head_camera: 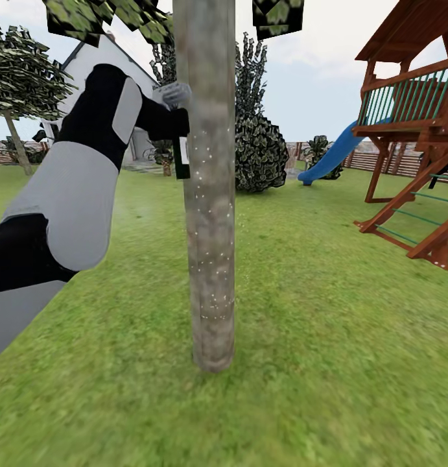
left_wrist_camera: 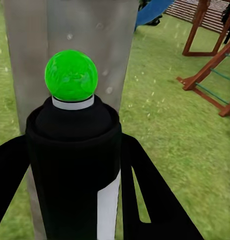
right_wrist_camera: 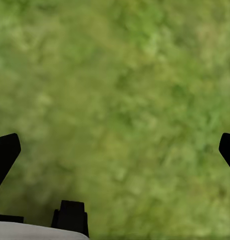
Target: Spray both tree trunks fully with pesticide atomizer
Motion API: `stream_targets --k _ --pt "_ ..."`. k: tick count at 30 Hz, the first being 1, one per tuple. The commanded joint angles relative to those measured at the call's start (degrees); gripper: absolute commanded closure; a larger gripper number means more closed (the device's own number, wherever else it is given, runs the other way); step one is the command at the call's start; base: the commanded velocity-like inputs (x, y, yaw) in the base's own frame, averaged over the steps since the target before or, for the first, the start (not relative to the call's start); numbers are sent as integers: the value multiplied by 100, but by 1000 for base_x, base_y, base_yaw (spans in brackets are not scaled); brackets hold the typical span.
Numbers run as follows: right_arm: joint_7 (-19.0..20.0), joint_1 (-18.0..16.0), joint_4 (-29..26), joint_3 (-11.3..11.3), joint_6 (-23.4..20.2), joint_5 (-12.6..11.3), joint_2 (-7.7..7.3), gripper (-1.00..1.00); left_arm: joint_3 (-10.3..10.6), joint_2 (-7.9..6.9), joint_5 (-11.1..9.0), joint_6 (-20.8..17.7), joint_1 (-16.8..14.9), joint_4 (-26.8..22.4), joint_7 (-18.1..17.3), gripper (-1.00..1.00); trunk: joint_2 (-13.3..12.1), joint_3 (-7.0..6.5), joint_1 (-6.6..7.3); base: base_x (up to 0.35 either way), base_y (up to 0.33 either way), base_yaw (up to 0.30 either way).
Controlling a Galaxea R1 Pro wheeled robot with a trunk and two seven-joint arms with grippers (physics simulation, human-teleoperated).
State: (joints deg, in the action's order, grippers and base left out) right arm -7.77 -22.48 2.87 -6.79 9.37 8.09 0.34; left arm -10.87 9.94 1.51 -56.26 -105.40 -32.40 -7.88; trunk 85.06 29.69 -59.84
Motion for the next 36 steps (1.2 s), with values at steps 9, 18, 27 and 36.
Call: stream_targets --k 9,18,27,36 --pt "-41 -11 29 -33 29 44 6 -100 -46 6 -493 -21 -232 387 -21 100 3 6 0 0 0 0" --pt "-41 -11 29 -33 29 44 10 -100 -197 6 -516 88 -235 1668 5 100 3 6 0 0 0 0" --pt "-41 -11 29 -33 29 44 10 -100 -222 6 -512 1274 -235 3059 -2 100 3 6 0 -46 17 0" --pt "-41 -11 29 -33 29 44 10 -100 -186 6 -511 1284 -230 3018 5 100 3 6 0 -127 76 0"
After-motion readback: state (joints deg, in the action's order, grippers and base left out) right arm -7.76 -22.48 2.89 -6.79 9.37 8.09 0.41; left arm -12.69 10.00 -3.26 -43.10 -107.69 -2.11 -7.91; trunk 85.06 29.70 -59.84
